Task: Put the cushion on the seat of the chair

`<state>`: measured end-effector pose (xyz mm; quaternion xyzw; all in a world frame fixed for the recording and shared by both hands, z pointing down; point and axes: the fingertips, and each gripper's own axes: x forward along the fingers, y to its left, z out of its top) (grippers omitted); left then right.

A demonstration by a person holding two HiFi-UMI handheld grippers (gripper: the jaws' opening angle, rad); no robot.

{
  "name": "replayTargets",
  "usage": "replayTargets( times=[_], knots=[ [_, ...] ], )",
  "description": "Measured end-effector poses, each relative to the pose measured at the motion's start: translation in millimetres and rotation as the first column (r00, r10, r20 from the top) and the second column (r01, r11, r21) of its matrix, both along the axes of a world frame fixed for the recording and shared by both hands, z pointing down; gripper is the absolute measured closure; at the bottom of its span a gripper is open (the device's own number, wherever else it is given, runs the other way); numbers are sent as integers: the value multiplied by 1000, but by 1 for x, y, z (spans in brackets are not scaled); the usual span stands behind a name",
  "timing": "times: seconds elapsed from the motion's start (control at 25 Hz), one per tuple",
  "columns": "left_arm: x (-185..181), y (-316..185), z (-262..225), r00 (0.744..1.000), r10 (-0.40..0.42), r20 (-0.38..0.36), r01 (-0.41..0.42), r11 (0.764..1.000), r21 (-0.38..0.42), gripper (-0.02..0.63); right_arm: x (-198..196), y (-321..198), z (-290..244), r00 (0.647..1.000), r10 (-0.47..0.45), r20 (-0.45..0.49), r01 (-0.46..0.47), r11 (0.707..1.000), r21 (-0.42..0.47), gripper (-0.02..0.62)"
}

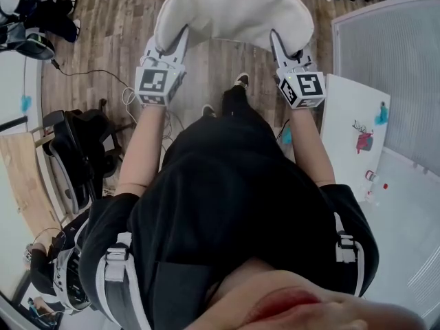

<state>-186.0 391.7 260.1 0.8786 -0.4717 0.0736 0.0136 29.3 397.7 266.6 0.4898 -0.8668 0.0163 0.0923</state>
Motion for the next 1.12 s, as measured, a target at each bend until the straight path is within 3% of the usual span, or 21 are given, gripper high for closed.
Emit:
replayTargets(
  times=[1.12],
  knots=[
    [108,-204,18,994,-87,71,91,994,-55,554,110,-222,29,994,-104,30,105,993,-47,538]
  ],
)
